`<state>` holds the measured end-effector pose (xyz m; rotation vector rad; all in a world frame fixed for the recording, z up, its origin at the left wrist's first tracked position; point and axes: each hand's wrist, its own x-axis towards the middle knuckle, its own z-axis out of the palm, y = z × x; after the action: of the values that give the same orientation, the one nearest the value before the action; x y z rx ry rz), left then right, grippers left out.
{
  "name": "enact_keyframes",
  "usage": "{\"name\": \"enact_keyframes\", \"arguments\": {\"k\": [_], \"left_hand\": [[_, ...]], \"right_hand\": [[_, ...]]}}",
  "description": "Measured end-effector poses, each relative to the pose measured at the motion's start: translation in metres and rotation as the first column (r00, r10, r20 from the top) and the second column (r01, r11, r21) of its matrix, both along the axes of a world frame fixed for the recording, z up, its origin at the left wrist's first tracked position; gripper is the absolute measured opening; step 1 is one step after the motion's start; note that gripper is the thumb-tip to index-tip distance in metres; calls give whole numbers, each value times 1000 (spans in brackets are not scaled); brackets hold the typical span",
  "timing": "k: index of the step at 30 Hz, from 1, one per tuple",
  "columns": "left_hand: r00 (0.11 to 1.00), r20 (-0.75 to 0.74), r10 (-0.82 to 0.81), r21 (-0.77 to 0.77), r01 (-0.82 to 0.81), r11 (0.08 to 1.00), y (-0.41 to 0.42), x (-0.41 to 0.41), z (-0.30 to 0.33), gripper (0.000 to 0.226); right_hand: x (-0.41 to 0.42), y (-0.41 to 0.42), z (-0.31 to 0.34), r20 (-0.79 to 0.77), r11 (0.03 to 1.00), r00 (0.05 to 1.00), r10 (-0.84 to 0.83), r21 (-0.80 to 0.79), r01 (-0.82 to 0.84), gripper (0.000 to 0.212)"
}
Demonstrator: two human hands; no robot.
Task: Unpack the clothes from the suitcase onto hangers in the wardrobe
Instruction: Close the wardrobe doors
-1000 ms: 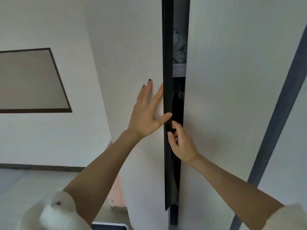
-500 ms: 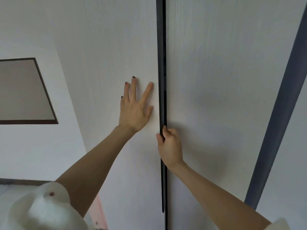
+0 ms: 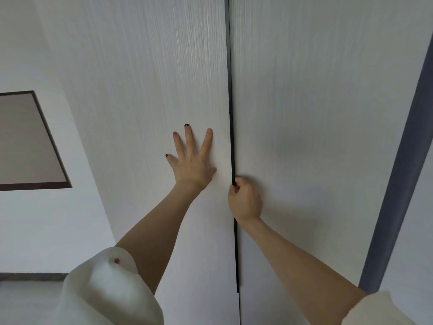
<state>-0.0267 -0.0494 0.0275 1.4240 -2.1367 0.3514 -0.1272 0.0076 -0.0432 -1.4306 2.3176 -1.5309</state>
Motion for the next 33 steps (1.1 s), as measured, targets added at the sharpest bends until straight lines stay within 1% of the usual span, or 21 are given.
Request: {"name": "enact_keyframes", "arguments": {"k": [2,4,6,7,8,10,11,13,15,18,20,22,24,26,28,29,30,31,33], "left_hand": [[1000,-2,9,-11,-9,1000,-3,-3,-1,98],[1000,-5,14,-5,-14,1000,-4,-5,-1,100],[1000,-7,21,-2,-21,1000,-8,-7,-3,102],[1000,1,27,-16,-27,1000,-11,-8,-3,103],[999,10,34,-33,-34,999,-13,-7,-4,104],[999,26,38,-59,-36,998,-16,-6,-6,104],[999,28,33,-67,-31,997,-17,-5,-6,105],[1000,20,17,-69,-16,998,-21,-3,-8,105],[1000,26,16,-71,-14,997,-23,-3,-9,104],[999,37,7,-63,-5,998,-21,-3,-7,100],[999,40,-17,-84,21,996,-18,2,-13,89],[999,8,-52,-84,52,995,-15,13,-34,74],[997,-59,-45,13,45,999,-5,31,-74,68],[996,-86,36,160,-21,987,10,59,-122,69],[985,-55,166,312,-142,939,26,103,-170,70],[978,-46,205,357,-176,917,30,117,-185,70],[963,-23,268,419,-234,877,39,143,-206,70],[947,-19,320,458,-276,845,48,164,-223,69],[920,6,391,515,-338,788,66,205,-253,68]], "right_hand": [[-3,-3,1,-71,1000,997,9,30,-7,24],[-3,-2,4,-199,999,980,2,53,8,23],[-7,-1,4,-384,998,922,-57,-39,46,23],[-10,-3,3,-470,993,877,-99,-98,59,33],[-15,-6,1,-550,991,826,-121,-116,68,46],[-24,-11,-6,-687,993,717,-117,-57,108,70],[-26,-12,-8,-734,991,670,-114,-32,134,78],[-26,-16,-12,-772,985,627,-105,5,171,86],[-25,-17,-12,-778,980,621,-99,30,195,88],[-27,-17,-11,-782,982,617,-84,39,184,91],[-24,-16,-11,-753,988,654,-66,45,150,92],[-16,-12,-15,-687,993,724,-63,27,112,88],[-1,-6,-34,-651,999,759,-29,17,52,82],[21,3,-72,-639,997,766,77,54,-55,75],[57,15,-120,-565,968,787,248,184,-172,69],[68,22,-133,-506,936,796,330,281,-210,66],[88,30,-156,-448,889,790,419,380,-256,62],[106,36,-172,-366,809,771,520,501,-308,59],[139,42,-205,-279,695,717,639,608,-383,56]]}}
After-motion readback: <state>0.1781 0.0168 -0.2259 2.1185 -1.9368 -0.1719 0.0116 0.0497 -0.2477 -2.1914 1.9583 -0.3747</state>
